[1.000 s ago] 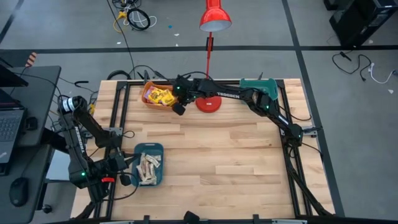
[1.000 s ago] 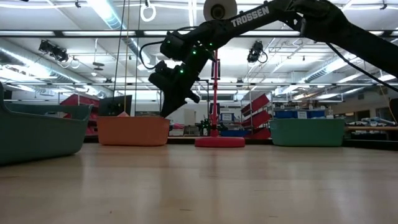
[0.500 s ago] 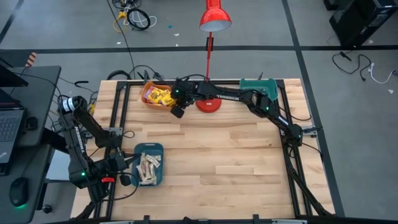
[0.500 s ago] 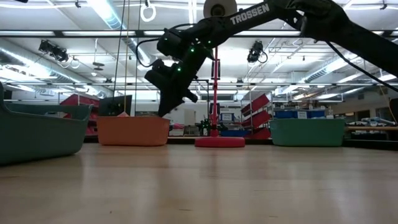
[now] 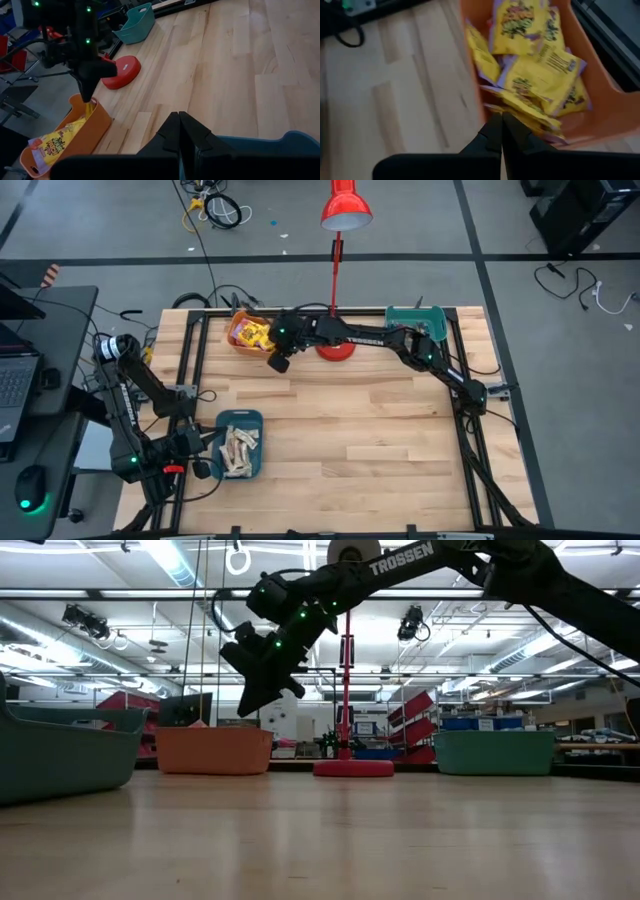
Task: Sort candy
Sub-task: Move the orange bin to the right of the blue bin
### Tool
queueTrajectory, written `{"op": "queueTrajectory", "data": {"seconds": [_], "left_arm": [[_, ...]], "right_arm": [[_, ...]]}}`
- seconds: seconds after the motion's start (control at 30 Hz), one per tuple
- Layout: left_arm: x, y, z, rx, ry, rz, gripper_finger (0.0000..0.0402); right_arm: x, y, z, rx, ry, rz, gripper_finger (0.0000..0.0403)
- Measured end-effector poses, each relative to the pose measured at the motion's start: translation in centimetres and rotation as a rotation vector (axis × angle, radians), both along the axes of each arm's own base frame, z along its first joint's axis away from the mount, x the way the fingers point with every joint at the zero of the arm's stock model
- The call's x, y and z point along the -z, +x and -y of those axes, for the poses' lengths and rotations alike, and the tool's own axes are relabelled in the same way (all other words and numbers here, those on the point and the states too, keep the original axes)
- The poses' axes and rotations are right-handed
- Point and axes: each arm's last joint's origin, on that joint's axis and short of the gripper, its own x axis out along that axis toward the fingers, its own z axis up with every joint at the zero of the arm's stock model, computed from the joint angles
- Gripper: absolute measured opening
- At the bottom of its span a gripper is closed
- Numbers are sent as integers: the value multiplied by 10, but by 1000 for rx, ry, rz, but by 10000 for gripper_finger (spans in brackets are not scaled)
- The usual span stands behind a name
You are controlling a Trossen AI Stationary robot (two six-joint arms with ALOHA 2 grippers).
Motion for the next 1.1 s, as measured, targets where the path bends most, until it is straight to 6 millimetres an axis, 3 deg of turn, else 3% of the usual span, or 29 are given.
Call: {"op": "queueTrajectory", "data": {"seconds": [0.2, 0.43, 1.1], "left_arm": [[0, 0, 0, 0, -1, 0, 0], [0, 0, 0, 0, 0, 0, 0], [0, 0, 0, 0, 0, 0, 0]], "right_arm": [[10, -5, 11, 21, 12, -26, 0], [28, -4, 6, 7, 90, -4, 0], [25, 1, 0, 22, 125, 51, 0]]}}
